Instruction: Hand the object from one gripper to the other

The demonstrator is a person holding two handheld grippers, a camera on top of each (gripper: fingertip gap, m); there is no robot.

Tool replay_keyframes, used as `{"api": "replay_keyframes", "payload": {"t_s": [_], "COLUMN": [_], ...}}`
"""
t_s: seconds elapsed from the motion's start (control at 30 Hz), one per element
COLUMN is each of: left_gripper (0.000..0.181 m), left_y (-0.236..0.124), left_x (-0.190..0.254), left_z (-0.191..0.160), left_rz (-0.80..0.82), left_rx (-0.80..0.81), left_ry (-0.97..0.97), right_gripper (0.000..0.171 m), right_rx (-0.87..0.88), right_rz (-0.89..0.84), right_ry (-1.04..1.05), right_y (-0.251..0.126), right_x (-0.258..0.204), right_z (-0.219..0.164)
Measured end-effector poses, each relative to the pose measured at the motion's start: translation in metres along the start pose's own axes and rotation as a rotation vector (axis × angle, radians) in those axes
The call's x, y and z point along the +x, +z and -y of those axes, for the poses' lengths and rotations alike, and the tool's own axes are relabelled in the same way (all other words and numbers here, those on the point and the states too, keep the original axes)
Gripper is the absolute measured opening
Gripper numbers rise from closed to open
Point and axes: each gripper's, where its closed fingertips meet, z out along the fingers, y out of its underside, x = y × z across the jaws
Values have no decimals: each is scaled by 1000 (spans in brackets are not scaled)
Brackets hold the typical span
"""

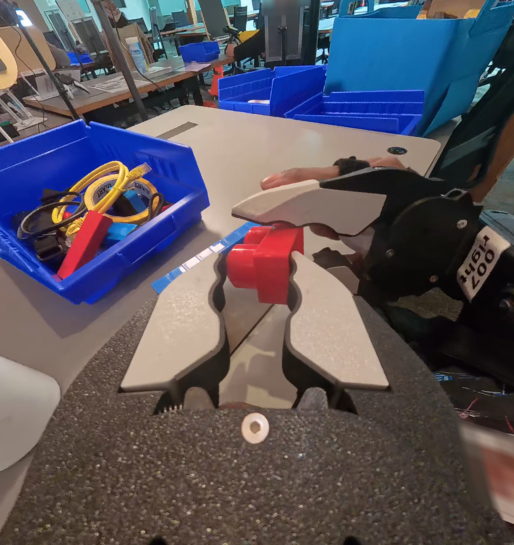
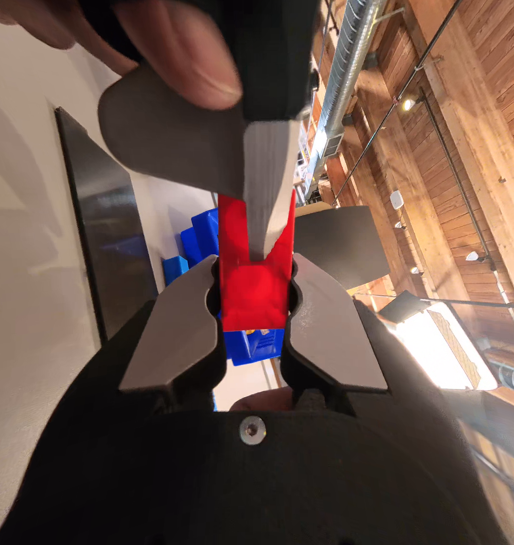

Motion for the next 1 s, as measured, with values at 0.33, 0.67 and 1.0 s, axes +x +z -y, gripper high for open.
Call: {"api": "replay_keyframes", "payload": {"t_s": [0.33,0.67,1.0], "left_gripper": [64,66,37], "left_y": [-40,-27,-21], "left_x": [11,28,38], "left_z": [57,43,32], "left_rz": [-241,-426,-484], "left_rx": [477,489,439], "left_ry": [-51,-115,-99], "right_gripper": [43,42,43], "right_rx": [210,409,425], "right_rz": [223,797,966], "right_ry": [846,1367,1363], "right_y": [-12,-32,-44], "right_x": [33,6,-13], "right_z": [11,50,64]}}
